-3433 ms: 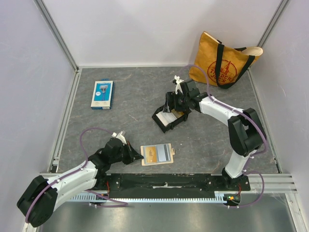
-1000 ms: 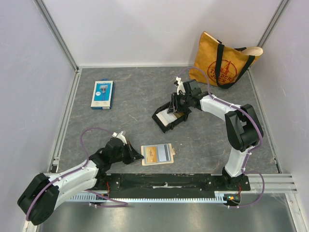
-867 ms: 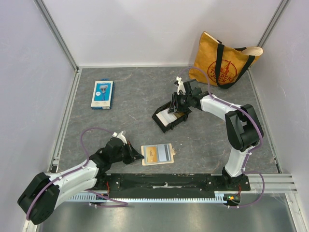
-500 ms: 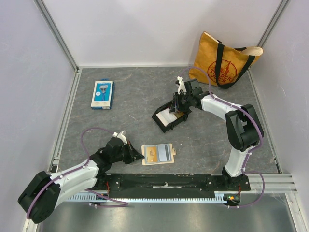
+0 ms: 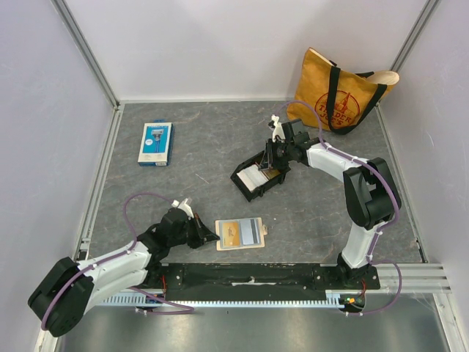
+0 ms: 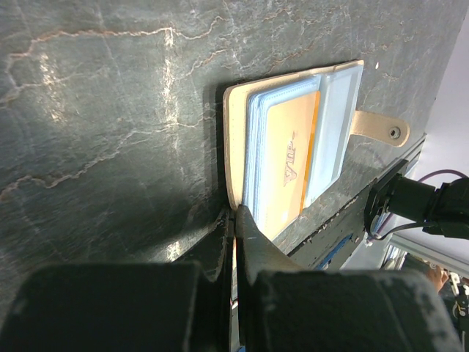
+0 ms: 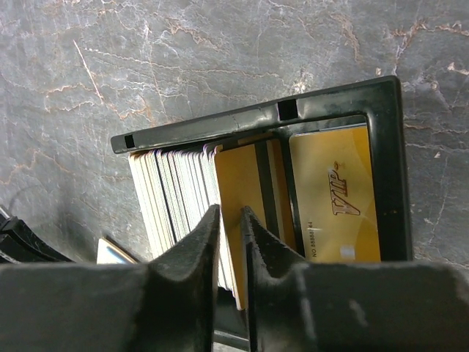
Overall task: Put the credit cards into the card holder
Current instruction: Pick up the credit card from the storage box.
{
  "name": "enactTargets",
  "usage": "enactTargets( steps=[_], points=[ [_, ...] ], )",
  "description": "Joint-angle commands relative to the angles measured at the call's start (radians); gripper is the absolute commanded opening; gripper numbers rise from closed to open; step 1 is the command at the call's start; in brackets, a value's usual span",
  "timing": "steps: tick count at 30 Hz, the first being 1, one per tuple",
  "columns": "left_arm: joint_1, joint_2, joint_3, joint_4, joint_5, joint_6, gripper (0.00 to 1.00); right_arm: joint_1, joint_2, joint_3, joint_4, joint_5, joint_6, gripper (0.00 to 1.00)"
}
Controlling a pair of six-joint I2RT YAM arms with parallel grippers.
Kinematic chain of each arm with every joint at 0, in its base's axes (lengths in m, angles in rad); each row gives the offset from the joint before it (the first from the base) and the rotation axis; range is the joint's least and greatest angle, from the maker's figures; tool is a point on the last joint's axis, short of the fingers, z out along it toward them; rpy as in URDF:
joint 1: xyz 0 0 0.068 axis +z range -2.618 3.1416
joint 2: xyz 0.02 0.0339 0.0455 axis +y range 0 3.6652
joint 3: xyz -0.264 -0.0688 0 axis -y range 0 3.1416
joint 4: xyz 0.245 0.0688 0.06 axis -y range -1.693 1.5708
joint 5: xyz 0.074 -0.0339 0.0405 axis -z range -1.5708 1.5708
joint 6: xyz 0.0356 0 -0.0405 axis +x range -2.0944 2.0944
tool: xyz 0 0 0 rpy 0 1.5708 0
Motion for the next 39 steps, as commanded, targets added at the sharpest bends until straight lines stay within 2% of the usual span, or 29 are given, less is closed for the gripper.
enactTargets(
  steps=[1,8,13,21,29,39],
  points=[
    [-0.001,0.013,-0.02,-0.006,-0.005,0.012,0.02,-0.007,-0.014,0.011,0.011,-0.036,0.001,0.32],
    [-0.001,0.013,-0.02,-0.006,-0.005,0.012,0.02,-0.008,-0.006,0.027,0.011,-0.007,0.003,0.61],
    [-0.001,0.018,-0.019,-0.005,-0.005,0.014,0.02,-0.007,0.012,0.046,-0.001,0.022,-0.018,0.71],
    [-0.002,0.022,-0.019,0.0,-0.005,0.015,0.02,-0.007,0.058,0.057,-0.027,-0.073,-0.038,0.71],
    [-0.001,0.029,-0.016,0.0,-0.002,0.015,0.02,-0.005,0.022,0.058,-0.023,-0.125,-0.023,0.59],
    [-0.001,0.024,-0.017,0.0,0.0,0.015,0.02,-0.007,-0.018,0.044,-0.026,-0.113,-0.02,0.5]
  ],
)
